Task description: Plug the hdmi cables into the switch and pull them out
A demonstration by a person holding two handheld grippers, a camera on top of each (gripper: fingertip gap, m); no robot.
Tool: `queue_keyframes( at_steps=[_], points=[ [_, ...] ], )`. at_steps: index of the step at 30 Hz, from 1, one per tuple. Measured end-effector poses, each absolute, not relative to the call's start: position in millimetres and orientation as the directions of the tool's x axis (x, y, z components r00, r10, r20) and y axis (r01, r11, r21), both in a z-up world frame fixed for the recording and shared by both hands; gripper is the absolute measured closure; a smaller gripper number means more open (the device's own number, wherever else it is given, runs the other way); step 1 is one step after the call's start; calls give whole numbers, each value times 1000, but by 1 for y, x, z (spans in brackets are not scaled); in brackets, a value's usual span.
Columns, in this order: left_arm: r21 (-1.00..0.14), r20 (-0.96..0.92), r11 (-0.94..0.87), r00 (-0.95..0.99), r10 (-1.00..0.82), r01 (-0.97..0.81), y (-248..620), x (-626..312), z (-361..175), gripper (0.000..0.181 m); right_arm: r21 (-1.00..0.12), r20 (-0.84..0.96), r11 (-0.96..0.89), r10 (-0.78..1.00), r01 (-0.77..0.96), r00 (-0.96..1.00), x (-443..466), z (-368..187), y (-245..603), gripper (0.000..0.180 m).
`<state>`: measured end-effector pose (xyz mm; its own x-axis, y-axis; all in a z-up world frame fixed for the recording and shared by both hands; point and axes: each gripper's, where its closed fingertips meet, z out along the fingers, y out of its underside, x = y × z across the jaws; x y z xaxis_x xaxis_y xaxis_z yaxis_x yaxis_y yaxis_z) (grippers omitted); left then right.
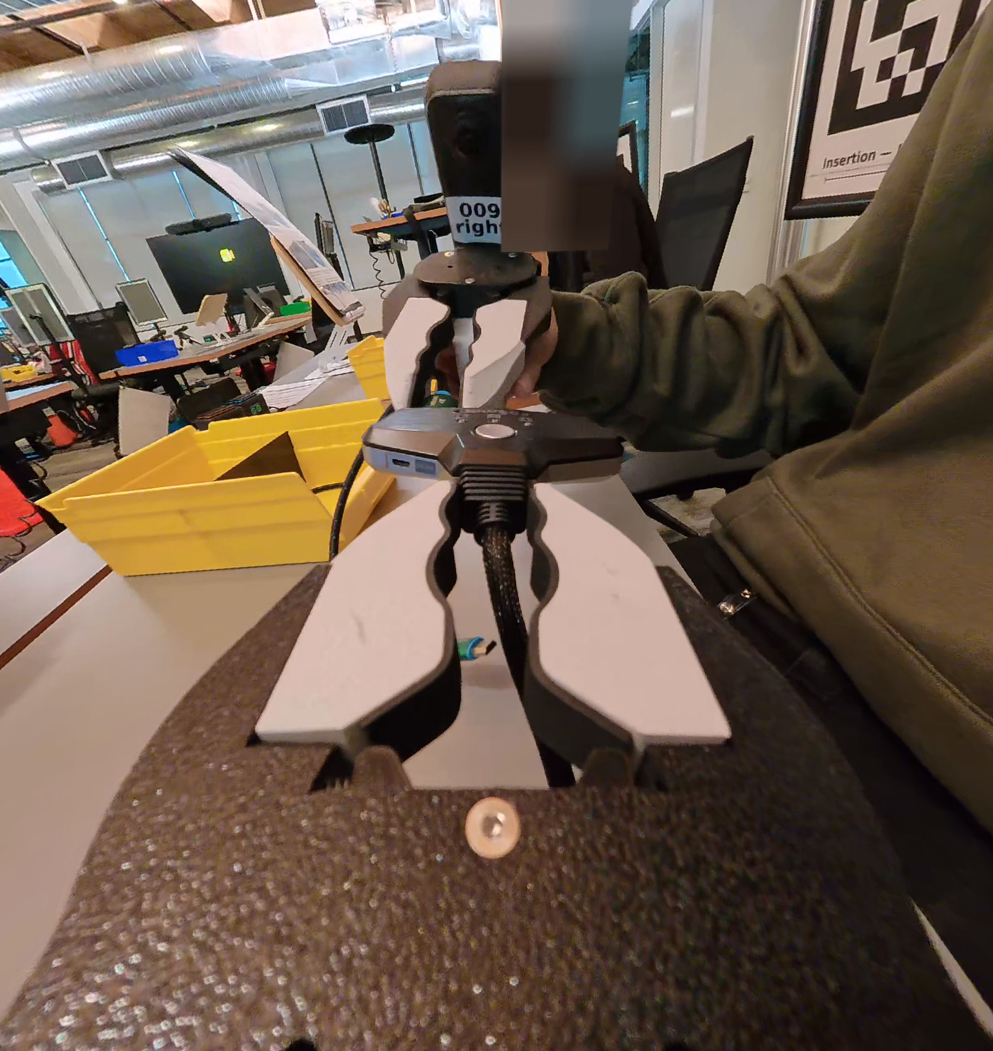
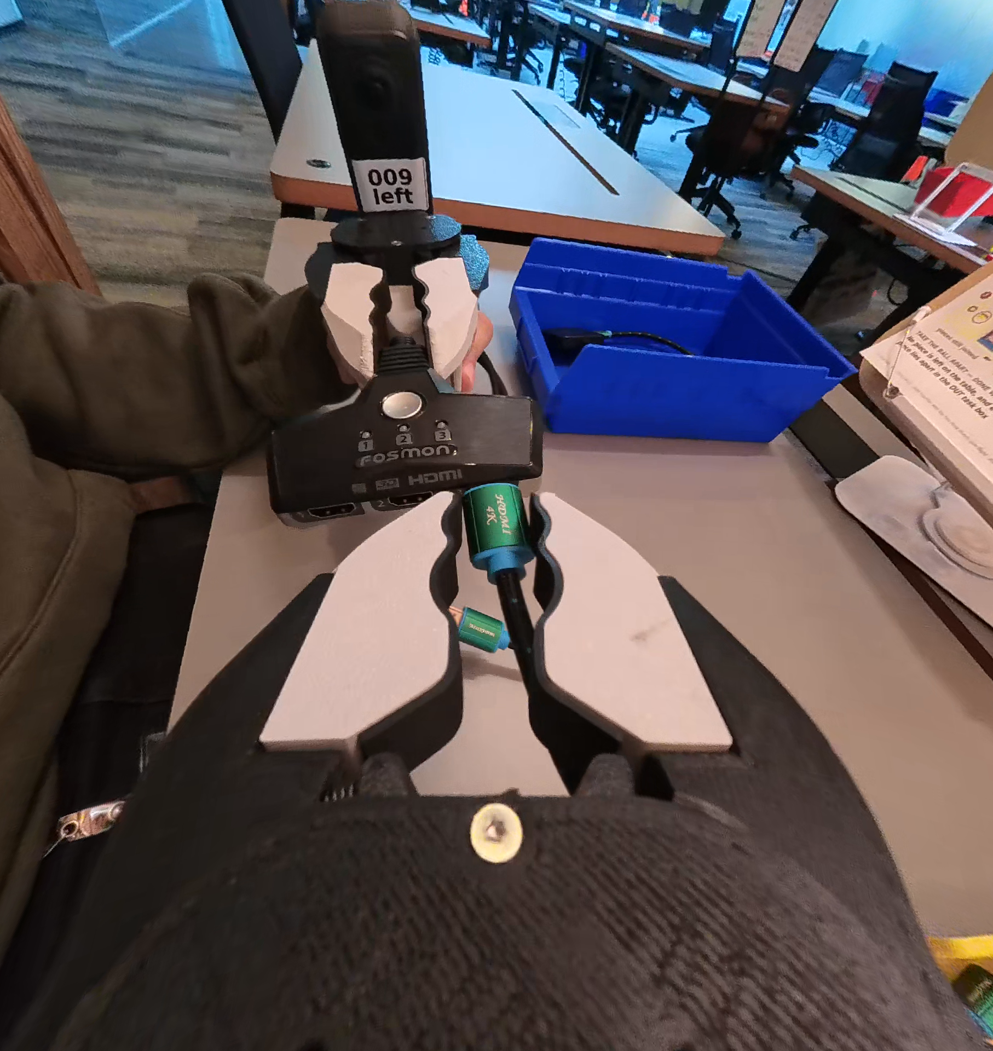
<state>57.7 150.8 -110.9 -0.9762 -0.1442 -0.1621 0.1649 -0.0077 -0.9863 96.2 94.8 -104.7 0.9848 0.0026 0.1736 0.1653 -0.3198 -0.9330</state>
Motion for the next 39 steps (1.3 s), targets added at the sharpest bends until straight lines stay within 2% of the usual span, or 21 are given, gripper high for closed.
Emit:
queue_keyframes(
  at_steps=[12, 16, 28, 34, 39],
  points=[
    [-988, -155, -13, -983, -95, 157, 151, 50, -111, 160, -903, 186, -384, 59, 195, 981, 83, -108, 93, 158],
    [-986, -166, 47, -977, -134, 161, 148, 56, -116, 160, -840, 241, -485, 65, 242, 968, 87, -110, 89, 158],
    [-977, -208, 89, -961, -184, 195, 145, 58, -107, 160, -796, 292, -532, 84, 290, 953, 89, -102, 81, 158],
    [-972, -228, 90, -962, -147, 217, 150, 52, -107, 160, -839, 206, -504, 55, 205, 977, 82, -102, 88, 159],
    [-972, -235, 49, -965, -120, 230, 151, 46, -106, 160, -863, 11, -505, 41, 30, 999, 76, -107, 91, 158]
  ],
)
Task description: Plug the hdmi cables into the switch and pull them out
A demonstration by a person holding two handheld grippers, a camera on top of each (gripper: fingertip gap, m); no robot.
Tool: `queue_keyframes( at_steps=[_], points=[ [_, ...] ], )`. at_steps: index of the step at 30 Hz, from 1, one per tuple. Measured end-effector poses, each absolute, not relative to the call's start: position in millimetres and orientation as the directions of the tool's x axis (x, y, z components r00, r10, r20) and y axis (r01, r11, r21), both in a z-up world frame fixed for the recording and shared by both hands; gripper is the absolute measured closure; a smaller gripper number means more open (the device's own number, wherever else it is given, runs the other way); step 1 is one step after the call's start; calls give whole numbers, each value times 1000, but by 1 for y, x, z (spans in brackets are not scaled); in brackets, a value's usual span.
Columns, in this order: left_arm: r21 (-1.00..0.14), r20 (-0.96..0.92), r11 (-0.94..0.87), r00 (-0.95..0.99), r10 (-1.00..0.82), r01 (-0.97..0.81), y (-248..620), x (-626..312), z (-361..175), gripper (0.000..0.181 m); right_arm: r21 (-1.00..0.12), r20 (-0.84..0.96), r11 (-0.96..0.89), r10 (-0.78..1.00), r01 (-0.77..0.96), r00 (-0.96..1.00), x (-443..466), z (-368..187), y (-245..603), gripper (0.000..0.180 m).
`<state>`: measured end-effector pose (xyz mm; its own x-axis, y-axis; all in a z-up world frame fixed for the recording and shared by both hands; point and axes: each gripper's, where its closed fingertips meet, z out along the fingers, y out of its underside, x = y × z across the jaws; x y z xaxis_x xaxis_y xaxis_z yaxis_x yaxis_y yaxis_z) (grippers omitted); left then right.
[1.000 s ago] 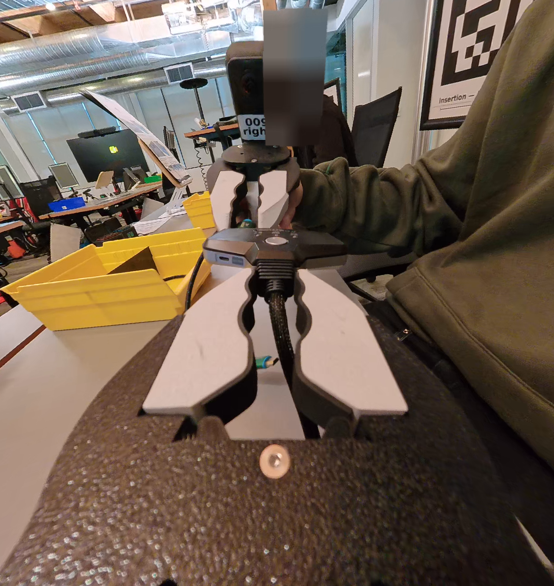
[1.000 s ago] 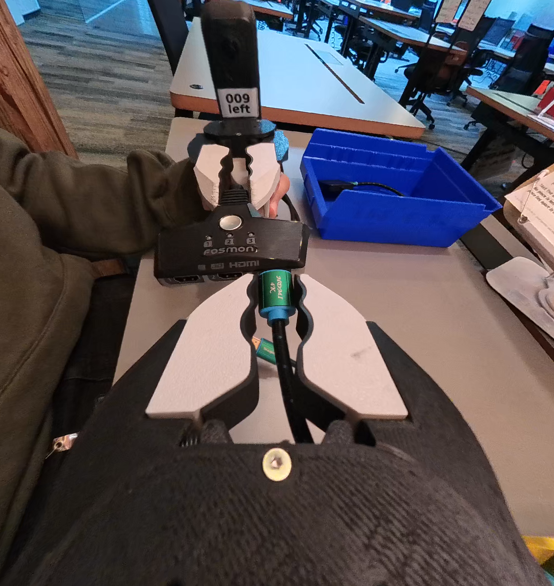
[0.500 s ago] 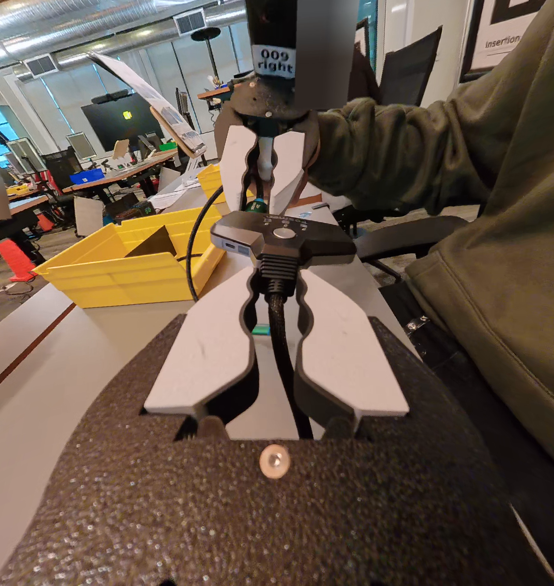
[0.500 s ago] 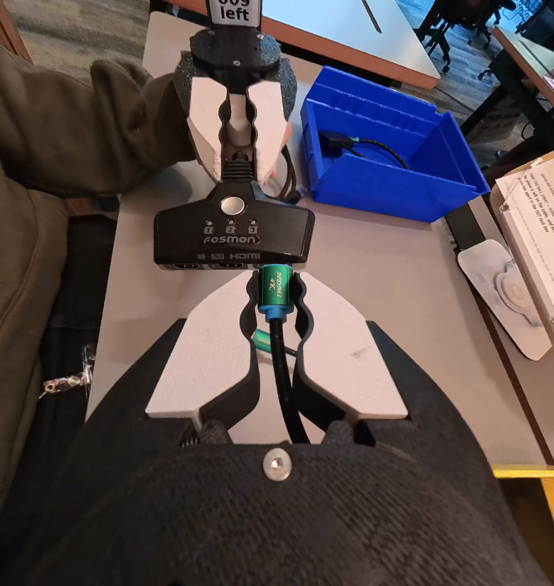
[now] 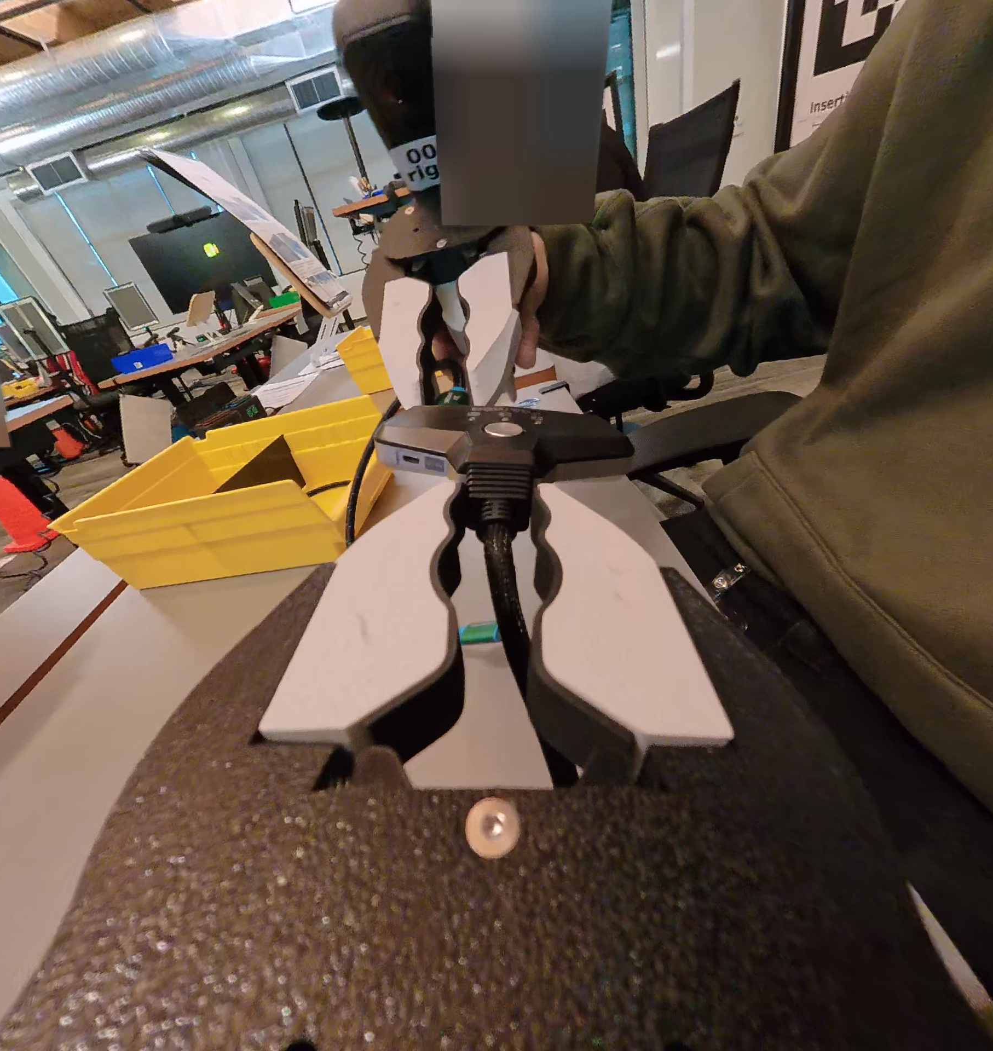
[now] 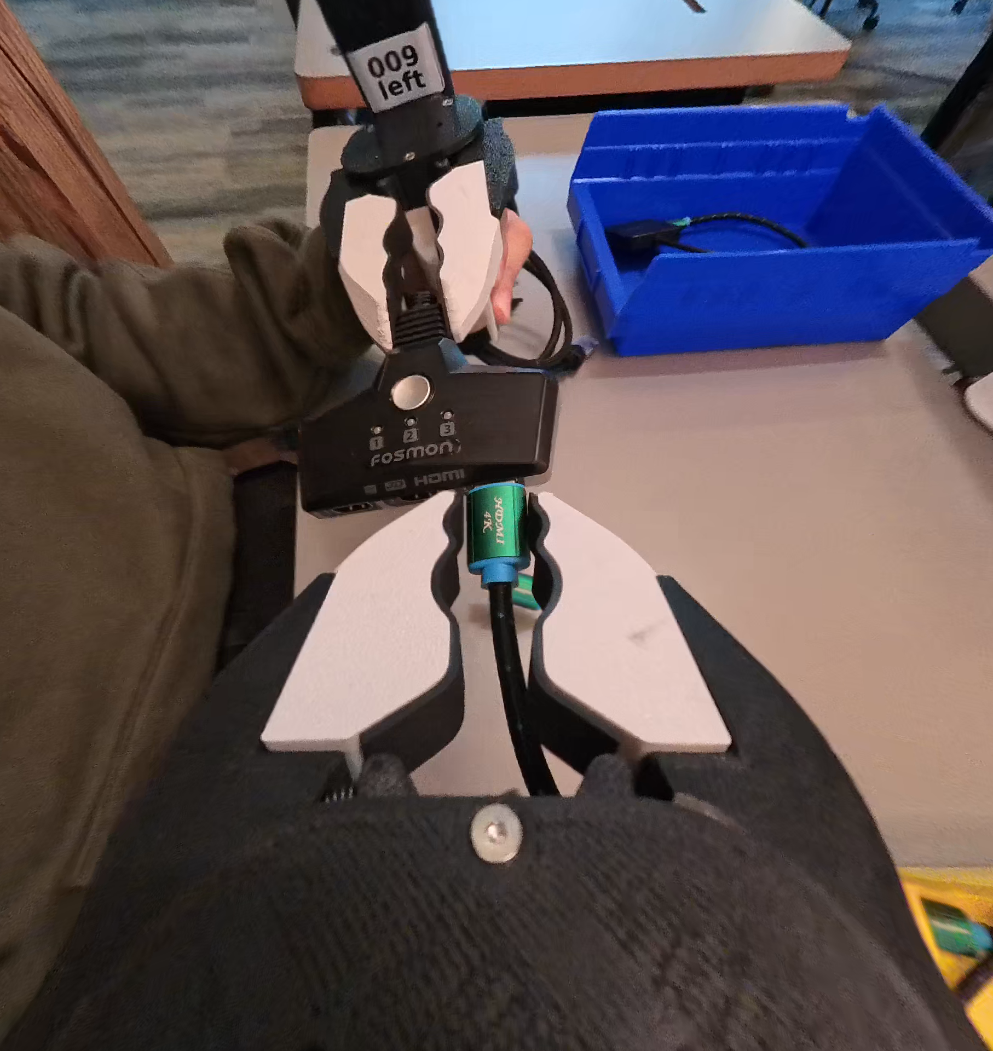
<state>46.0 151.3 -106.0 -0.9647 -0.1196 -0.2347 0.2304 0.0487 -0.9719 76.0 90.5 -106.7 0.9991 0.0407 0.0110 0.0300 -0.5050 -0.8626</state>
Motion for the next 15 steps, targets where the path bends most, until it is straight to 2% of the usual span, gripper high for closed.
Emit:
queue_keyframes(
  at_steps=[3, 7, 12, 15],
  points=[
    [-974, -226, 28, -968, -106, 224, 149, 46, -108, 160, -852, -38, -523, 26, -19, 999, 76, -109, 90, 159],
    [-978, -210, 14, -972, -105, 209, 149, 48, -110, 160, -848, -18, -529, 11, -9, 1000, 78, -112, 90, 159],
    [-991, -132, 3, -985, -111, 132, 151, 53, -111, 160, -869, 95, -489, -5, 80, 995, 82, -108, 91, 159],
    [-991, -122, 76, -983, -136, 112, 148, 57, -118, 159, -865, 150, -487, -26, 118, 988, 84, -106, 88, 159]
  ],
)
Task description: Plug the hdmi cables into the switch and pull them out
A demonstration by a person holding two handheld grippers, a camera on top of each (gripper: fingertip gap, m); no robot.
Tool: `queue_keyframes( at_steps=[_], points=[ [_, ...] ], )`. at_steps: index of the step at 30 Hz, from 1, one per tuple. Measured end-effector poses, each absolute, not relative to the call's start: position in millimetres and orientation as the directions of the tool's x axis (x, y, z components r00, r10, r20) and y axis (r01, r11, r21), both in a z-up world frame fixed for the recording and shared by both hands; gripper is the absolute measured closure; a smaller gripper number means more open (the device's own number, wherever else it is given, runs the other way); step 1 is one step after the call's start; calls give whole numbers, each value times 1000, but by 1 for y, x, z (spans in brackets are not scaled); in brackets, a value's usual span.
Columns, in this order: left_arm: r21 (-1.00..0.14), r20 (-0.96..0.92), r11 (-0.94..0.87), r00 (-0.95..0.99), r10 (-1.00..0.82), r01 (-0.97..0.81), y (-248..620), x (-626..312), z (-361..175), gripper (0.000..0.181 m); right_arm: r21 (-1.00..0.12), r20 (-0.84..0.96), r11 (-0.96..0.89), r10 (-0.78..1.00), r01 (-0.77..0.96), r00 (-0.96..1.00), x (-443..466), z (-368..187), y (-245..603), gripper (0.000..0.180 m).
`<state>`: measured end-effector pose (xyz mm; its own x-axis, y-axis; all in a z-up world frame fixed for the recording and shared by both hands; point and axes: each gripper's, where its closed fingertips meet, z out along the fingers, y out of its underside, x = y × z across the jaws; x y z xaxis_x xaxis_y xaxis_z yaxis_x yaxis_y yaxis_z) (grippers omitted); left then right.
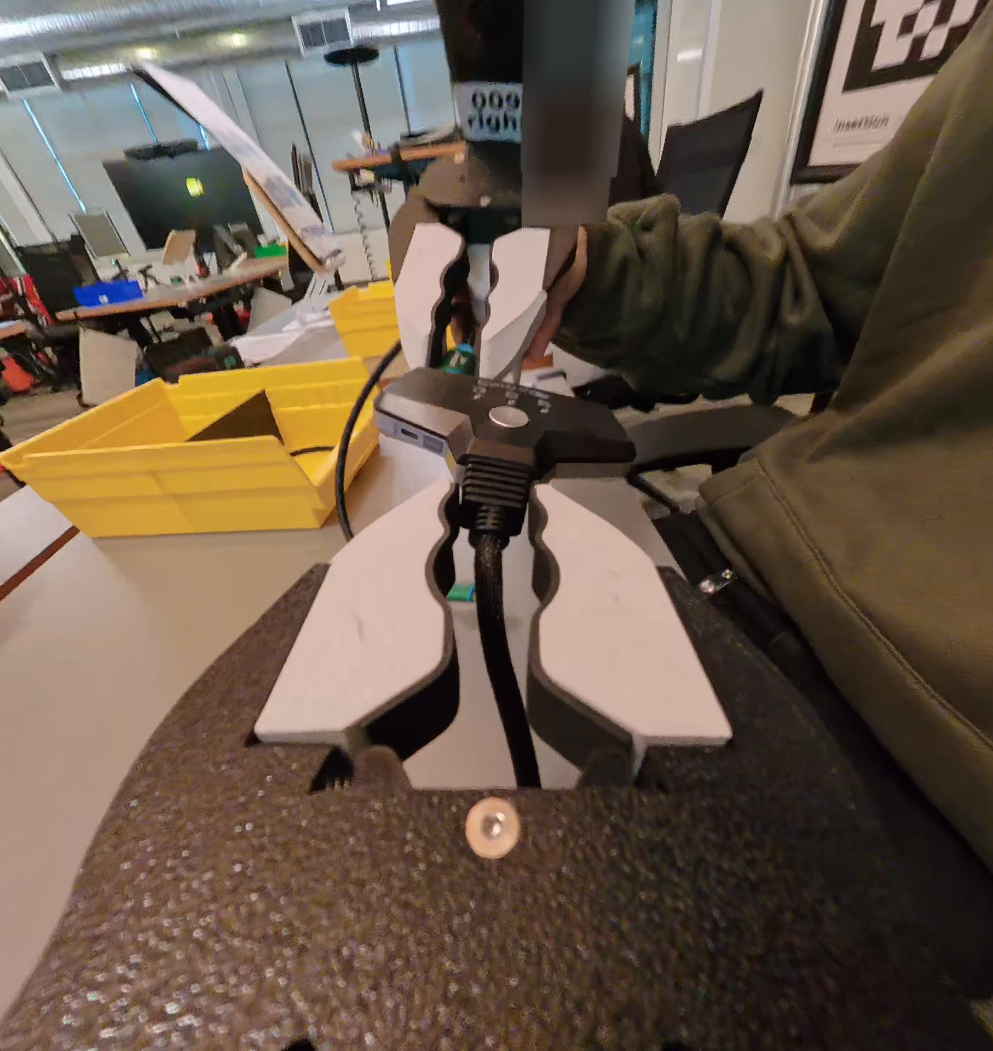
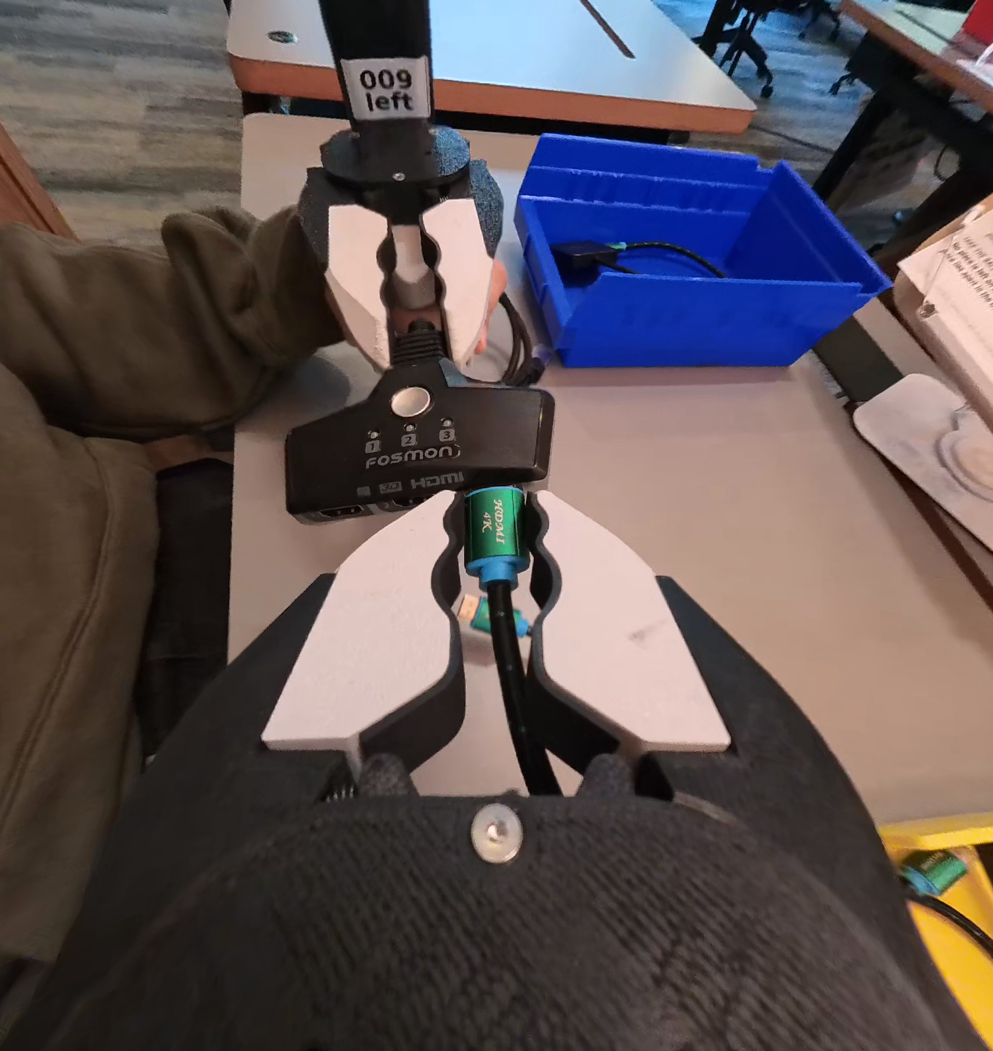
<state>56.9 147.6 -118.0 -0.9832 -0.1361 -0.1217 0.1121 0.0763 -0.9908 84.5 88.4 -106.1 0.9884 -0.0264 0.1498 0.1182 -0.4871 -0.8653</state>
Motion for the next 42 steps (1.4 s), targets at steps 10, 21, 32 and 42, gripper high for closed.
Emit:
queue_keyframes(
  at_steps=[10, 21, 32, 42],
  points=[
    [-979, -193, 99, -967, -169, 178, 137, 59, -122, 157, -868, 160, -479, -20, 131, 987, 83, -101, 81, 159],
    [-963, -233, 176, -959, -161, 205, 133, 57, -128, 155, -857, 150, -496, 22, 141, 988, 82, -99, 83, 159],
    [-946, -270, 228, -949, -164, 230, 133, 59, -132, 159, -858, 140, -493, 51, 147, 989, 85, -104, 83, 159],
    [-958, -248, 183, -957, -149, 220, 134, 58, -129, 159, -887, 118, -441, 68, 136, 991, 84, -106, 82, 159]
  ],
)
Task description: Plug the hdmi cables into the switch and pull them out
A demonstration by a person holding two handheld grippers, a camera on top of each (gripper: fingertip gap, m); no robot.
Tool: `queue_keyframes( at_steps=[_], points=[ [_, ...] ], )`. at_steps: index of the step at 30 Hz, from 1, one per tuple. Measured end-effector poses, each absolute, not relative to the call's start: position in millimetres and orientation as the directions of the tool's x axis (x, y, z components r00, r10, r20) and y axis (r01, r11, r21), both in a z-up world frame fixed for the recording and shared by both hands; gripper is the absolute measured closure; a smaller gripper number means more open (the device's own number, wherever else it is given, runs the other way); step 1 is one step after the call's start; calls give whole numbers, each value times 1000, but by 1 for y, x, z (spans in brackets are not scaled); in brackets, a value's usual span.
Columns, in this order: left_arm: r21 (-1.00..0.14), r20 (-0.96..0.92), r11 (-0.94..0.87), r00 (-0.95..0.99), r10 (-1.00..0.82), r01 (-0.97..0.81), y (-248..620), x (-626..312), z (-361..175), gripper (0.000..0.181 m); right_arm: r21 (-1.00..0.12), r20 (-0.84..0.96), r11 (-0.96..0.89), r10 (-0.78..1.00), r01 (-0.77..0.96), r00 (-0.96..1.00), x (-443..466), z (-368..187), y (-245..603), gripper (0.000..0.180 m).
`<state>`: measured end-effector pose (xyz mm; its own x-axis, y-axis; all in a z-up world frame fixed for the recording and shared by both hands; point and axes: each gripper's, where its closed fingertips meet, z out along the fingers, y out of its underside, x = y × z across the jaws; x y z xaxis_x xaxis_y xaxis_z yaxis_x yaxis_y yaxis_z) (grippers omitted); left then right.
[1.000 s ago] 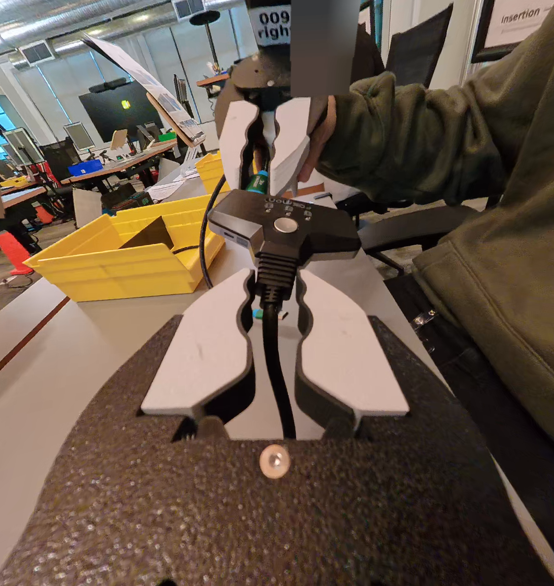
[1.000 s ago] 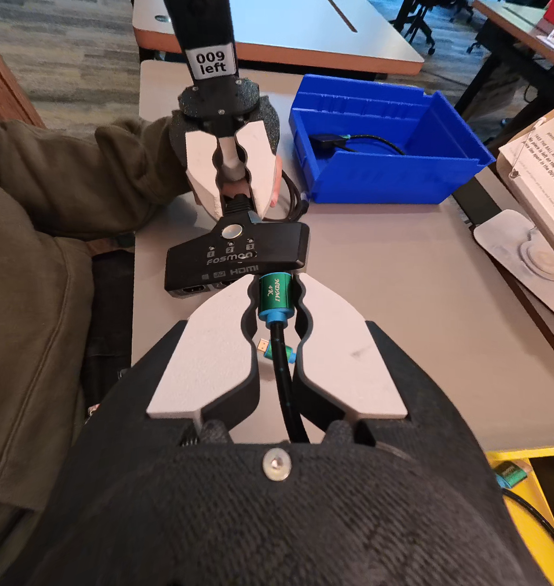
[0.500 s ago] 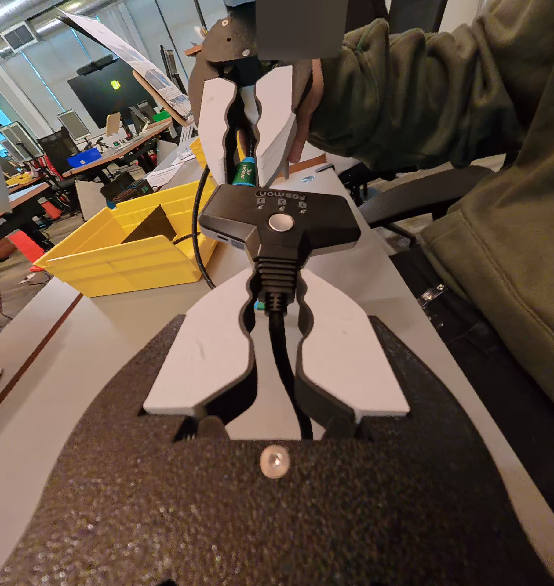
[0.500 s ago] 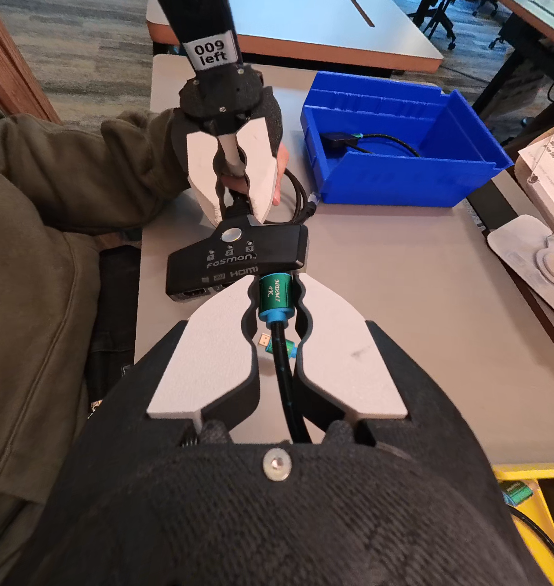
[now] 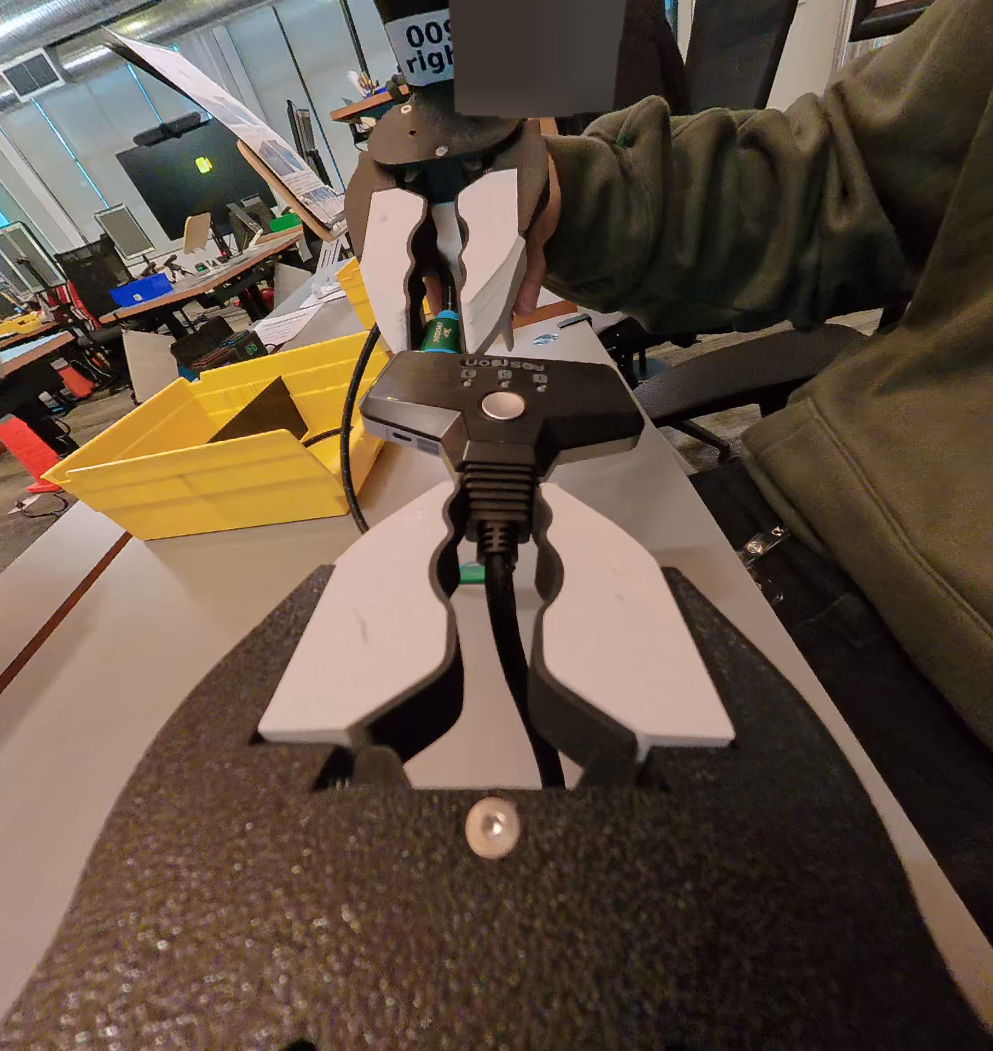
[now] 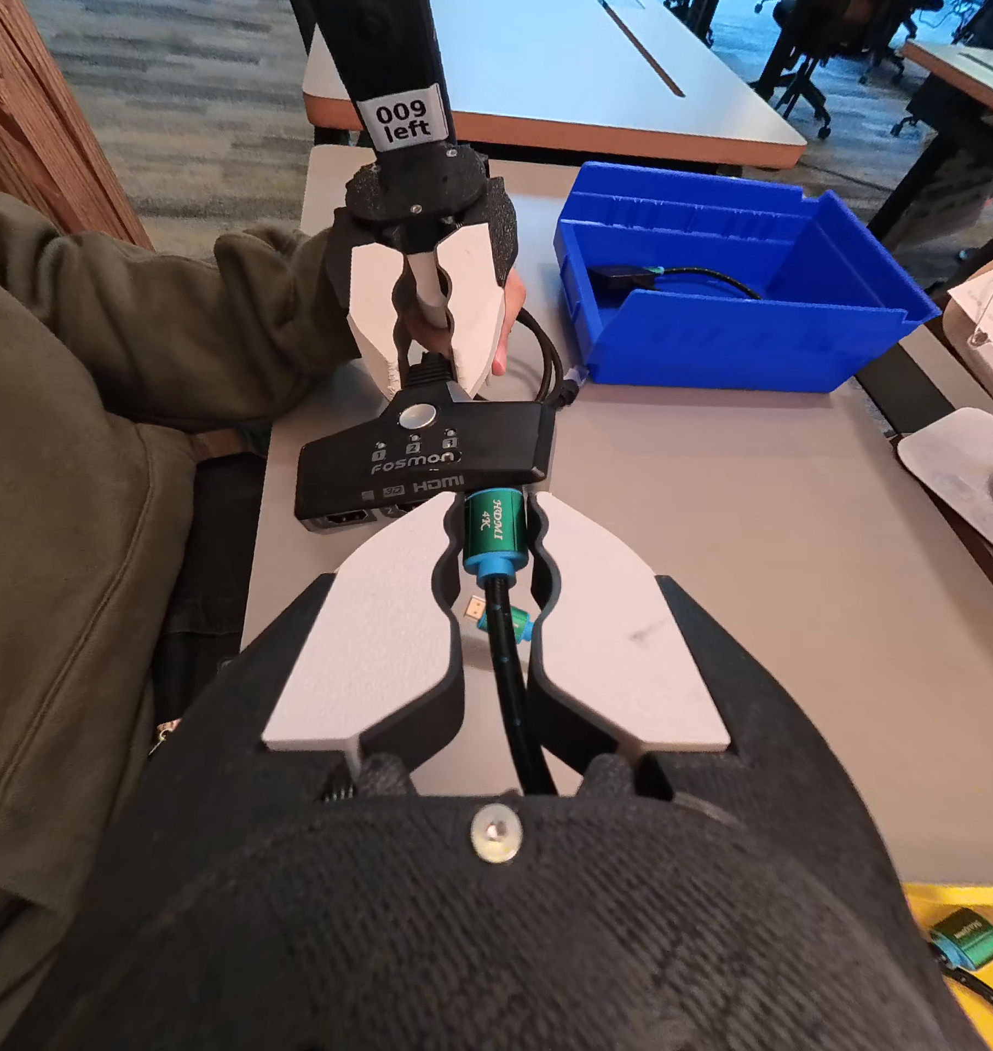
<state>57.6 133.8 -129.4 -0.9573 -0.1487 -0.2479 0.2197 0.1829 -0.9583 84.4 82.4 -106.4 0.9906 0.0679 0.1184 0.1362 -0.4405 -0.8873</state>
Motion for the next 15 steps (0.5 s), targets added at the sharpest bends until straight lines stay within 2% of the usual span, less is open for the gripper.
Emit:
queue_keyframes(
  at_steps=[10, 15],
  points=[
    [-966, -232, 147, -962, -143, 211, 135, 57, -129, 159, -890, 195, -409, 54, 200, 979, 84, -105, 83, 159],
    [-965, -254, 105, -954, -157, 240, 142, 56, -120, 159, -881, 168, -444, 32, 164, 985, 83, -105, 86, 159]
  ],
)
